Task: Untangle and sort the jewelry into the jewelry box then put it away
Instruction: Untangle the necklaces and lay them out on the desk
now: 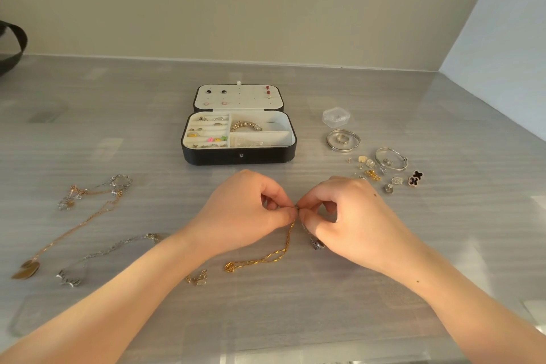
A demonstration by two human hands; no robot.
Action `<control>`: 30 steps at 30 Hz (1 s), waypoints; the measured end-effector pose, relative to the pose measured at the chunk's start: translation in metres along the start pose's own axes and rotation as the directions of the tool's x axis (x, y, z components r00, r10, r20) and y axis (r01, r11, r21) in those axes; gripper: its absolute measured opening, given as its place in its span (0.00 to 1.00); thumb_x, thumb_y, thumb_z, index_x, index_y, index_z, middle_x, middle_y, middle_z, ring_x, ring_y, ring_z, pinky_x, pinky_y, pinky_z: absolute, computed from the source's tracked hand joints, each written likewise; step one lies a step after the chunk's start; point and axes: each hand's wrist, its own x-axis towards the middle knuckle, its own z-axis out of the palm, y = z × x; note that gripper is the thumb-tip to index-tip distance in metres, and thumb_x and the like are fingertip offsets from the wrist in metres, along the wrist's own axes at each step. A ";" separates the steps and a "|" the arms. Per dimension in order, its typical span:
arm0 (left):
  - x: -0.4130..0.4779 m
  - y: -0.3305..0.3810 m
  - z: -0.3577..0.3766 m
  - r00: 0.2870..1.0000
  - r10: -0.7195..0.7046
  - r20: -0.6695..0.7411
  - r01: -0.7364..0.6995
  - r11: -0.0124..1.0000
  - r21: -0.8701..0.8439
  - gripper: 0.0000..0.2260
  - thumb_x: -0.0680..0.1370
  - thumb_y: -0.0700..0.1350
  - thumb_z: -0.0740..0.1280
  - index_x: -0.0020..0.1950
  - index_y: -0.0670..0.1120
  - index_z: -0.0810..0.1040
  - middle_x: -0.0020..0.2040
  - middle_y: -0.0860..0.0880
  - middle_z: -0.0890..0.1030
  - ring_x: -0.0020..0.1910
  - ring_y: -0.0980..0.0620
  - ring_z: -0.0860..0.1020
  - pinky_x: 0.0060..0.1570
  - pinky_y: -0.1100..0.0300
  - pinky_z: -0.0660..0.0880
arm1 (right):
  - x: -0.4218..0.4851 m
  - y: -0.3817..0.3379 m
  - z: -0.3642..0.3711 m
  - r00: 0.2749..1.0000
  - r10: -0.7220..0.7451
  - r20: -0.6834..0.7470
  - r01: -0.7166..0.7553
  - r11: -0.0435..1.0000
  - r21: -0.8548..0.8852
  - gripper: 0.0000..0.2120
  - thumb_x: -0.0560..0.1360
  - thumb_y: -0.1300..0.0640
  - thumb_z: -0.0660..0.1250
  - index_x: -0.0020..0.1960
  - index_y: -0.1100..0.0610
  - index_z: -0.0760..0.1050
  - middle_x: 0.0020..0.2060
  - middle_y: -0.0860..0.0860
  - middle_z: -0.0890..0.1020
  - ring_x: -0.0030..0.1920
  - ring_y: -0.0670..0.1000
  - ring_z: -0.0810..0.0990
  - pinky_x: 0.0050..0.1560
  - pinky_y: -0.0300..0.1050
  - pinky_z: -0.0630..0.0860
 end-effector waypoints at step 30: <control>-0.005 -0.005 0.005 0.906 0.395 -0.151 -0.333 0.886 0.323 0.11 0.70 0.53 0.61 0.35 0.52 0.80 0.29 0.59 0.70 0.36 0.58 0.67 0.37 0.68 0.63 | 0.003 -0.003 -0.002 0.976 0.217 0.030 -0.212 0.901 0.379 0.05 0.65 0.61 0.71 0.32 0.53 0.79 0.23 0.44 0.74 0.25 0.41 0.67 0.27 0.32 0.63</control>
